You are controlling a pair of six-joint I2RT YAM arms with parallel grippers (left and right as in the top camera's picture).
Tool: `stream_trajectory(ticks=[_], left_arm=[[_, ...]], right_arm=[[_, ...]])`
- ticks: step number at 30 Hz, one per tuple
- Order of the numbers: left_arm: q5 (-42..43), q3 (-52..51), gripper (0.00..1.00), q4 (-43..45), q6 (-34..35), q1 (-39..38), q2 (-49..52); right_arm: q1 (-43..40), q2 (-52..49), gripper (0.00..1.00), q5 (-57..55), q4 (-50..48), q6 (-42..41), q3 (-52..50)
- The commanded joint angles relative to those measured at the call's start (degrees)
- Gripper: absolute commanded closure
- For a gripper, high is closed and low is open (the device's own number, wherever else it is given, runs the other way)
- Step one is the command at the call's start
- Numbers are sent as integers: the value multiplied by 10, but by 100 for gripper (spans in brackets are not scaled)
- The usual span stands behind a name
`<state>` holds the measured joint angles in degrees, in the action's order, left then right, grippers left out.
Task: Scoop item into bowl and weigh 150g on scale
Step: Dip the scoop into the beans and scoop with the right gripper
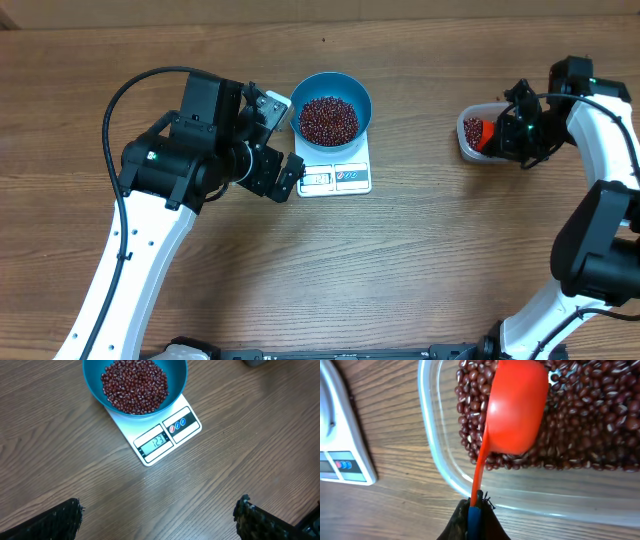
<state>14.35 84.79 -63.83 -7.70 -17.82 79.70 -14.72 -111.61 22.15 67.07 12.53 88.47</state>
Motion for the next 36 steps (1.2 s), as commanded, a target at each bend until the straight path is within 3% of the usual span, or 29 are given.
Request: stream_trajectory(ticks=[1, 19, 25, 36], left_arm=[[5, 11, 0, 0, -11, -2, -3], [5, 11, 1, 0, -11, -2, -3], [5, 11, 1, 0, -11, -2, -3], [5, 11, 0, 0, -11, -2, -3]], right_arm=[[-19, -4, 96, 79, 2, 12, -7], [-181, -4, 96, 271, 18, 16, -7], [-207, -4, 96, 353, 54, 76, -7], [-214, -4, 96, 408, 111, 134, -7]])
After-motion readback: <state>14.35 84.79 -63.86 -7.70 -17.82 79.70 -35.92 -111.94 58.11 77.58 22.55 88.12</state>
